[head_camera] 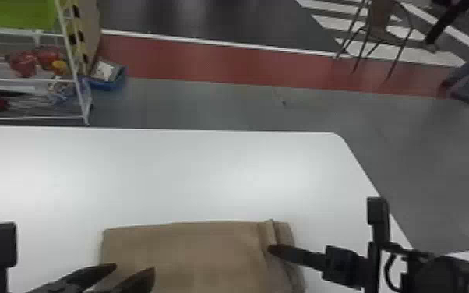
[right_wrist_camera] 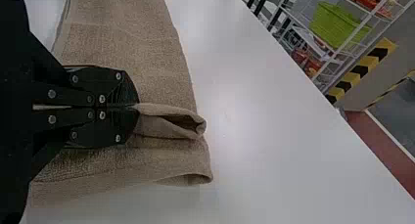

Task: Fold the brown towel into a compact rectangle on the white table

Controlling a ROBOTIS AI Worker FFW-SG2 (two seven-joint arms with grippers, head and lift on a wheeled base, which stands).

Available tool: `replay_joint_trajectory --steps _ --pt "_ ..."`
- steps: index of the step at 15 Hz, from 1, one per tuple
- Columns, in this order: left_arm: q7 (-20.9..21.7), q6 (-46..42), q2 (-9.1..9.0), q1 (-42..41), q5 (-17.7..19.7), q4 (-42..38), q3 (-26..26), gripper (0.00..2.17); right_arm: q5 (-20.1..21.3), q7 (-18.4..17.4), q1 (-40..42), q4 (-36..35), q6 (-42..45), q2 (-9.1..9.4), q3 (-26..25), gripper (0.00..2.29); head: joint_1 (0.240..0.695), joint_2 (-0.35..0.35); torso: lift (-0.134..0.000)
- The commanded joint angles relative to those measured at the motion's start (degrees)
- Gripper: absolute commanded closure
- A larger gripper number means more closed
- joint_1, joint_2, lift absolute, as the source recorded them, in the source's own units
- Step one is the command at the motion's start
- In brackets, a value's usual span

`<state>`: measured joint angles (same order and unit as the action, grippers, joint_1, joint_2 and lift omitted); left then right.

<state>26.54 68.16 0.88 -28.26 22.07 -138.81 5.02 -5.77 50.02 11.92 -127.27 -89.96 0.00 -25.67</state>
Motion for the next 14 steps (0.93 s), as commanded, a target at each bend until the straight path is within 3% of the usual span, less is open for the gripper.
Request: replay_joint_trajectory --steps 1,5,9,14 --pt "0.0 0.0 0.0 0.0 0.0 -0.1 0.0 0.09 -0.6 0.4 0.6 -0.3 -0.1 0.05 -0.3 1.31 0.695 -0.244 -0.122" --pt "1.4 2.1 0.0 -0.3 1.1 -0.4 0.3 0.09 -4.9 1.2 0.7 -3.3 -0.1 0.05 -1.2 1.33 0.695 -0.236 -0.122" --pt "2.8 1.9 -0.09 -1.9 2.6 -1.6 2.6 0.09 -5.7 0.4 0.6 -3.8 -0.1 0.05 -0.9 1.33 0.695 -0.238 -0.122" --pt "1.9 1.2 -0.44 -1.4 2.1 -0.7 3.2 0.09 -16.1 0.5 0.8 -6.1 -0.1 0.05 -5.4 1.33 0.695 -0.198 -0.122"
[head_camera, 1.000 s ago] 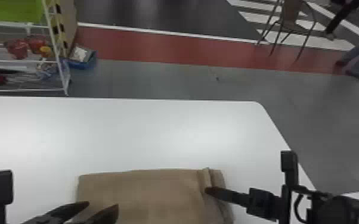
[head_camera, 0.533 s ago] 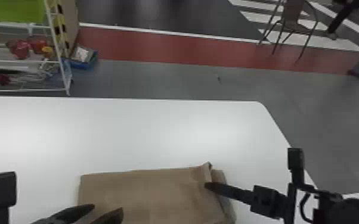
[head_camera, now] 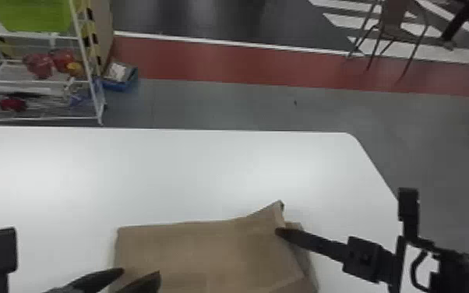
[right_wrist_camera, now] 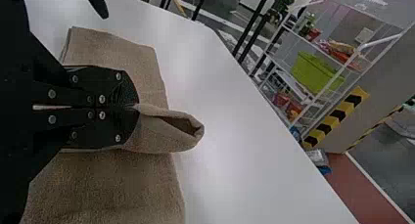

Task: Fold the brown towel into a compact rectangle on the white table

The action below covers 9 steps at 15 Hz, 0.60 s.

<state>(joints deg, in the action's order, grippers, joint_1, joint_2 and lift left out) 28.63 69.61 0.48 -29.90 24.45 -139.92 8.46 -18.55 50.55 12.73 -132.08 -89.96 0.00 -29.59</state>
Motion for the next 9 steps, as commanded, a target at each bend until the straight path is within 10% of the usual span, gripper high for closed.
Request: replay_joint_trajectory --steps 1,9 --pt "-0.5 -0.2 0.05 0.5 -0.7 0.6 -0.5 0.09 -5.3 -0.2 0.0 -2.1 -0.1 0.05 -2.0 1.33 0.695 -0.195 -0.122" --pt "-2.8 -3.2 0.4 1.5 -4.3 2.1 0.3 0.09 -14.4 -4.2 -0.1 -11.7 -0.1 0.05 -8.5 1.33 0.695 -0.121 -0.122"
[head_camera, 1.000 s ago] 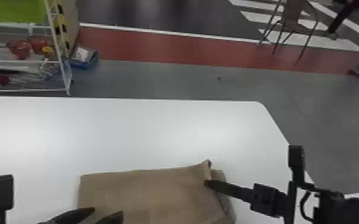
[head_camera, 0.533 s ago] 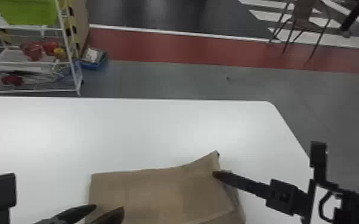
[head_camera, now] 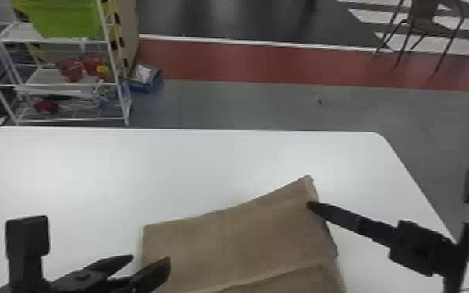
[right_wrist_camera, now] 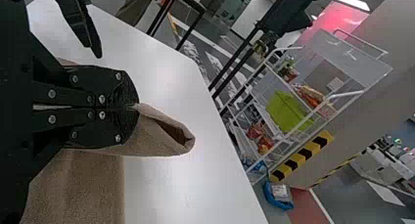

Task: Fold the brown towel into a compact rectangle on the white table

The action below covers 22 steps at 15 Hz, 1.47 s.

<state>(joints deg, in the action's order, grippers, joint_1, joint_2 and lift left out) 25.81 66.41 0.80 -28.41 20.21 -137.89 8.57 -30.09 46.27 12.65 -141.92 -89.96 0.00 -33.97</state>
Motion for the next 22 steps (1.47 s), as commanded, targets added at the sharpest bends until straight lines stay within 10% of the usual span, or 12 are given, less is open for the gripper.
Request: replay_joint_trajectory --steps 1,22 --pt "0.2 0.0 0.08 0.0 -0.1 0.0 0.4 0.09 -5.1 0.1 0.0 -1.9 -0.1 0.05 -7.5 1.33 0.695 -0.121 -0.122" --pt "0.6 -5.5 0.43 -4.8 -5.6 -0.6 -6.4 0.1 8.4 6.6 -1.0 24.0 3.7 0.05 -9.1 1.32 0.695 -0.35 -0.122"
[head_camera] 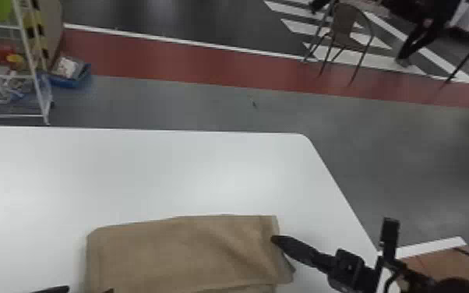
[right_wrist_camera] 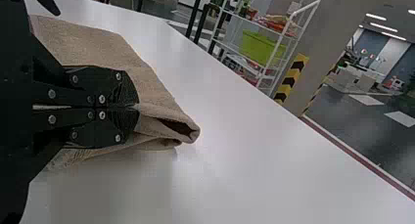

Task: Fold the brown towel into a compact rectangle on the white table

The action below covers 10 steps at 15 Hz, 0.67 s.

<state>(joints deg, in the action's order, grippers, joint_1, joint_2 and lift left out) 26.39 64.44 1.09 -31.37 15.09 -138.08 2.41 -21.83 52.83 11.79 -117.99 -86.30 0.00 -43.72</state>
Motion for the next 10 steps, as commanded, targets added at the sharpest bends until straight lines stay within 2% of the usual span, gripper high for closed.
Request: replay_joint_trajectory --steps 1,2,5,6,7,8,9,10 --pt "-0.3 -8.1 0.5 -3.4 -2.0 -0.6 -0.7 0.1 0.1 0.0 -0.2 -0.1 -0.5 0.05 1.2 1.32 0.695 -0.35 -0.122" --pt "-0.4 -12.4 0.85 -4.5 -2.2 -0.5 -0.7 0.1 -0.1 0.1 -0.2 -0.2 -1.0 0.05 1.4 1.32 0.695 -0.35 -0.122" --pt "-1.7 -13.3 0.94 -4.8 -2.3 -0.7 -1.2 0.14 -0.1 0.3 -0.1 -0.6 -1.6 0.05 1.4 1.32 0.695 -0.309 -0.122" --pt "-5.1 -13.7 1.55 -5.4 -4.2 -1.9 -3.9 0.16 -0.1 0.4 -0.1 -0.6 -1.4 0.05 1.3 1.32 0.695 -0.304 -0.122" --pt "-8.5 -17.7 2.78 -6.2 -6.8 -2.5 -7.2 0.25 -0.1 1.0 0.0 -0.4 -1.4 0.05 0.9 1.32 0.695 -0.301 -0.122" --pt "-12.3 -21.8 5.42 -6.2 -8.7 -2.3 -10.7 0.36 -0.1 1.2 0.0 -0.2 -1.2 0.05 0.7 1.32 0.695 -0.3 -0.122" --pt "-14.9 -22.8 7.18 -5.8 -9.8 -2.2 -13.2 0.42 -0.1 1.4 0.2 0.0 -1.2 0.05 0.7 1.32 0.695 -0.302 -0.122" --pt "-15.2 -23.0 7.7 -5.2 -11.1 -1.8 -15.1 0.61 -0.1 1.8 0.2 0.3 -1.2 0.05 0.3 1.32 0.695 -0.306 -0.122"
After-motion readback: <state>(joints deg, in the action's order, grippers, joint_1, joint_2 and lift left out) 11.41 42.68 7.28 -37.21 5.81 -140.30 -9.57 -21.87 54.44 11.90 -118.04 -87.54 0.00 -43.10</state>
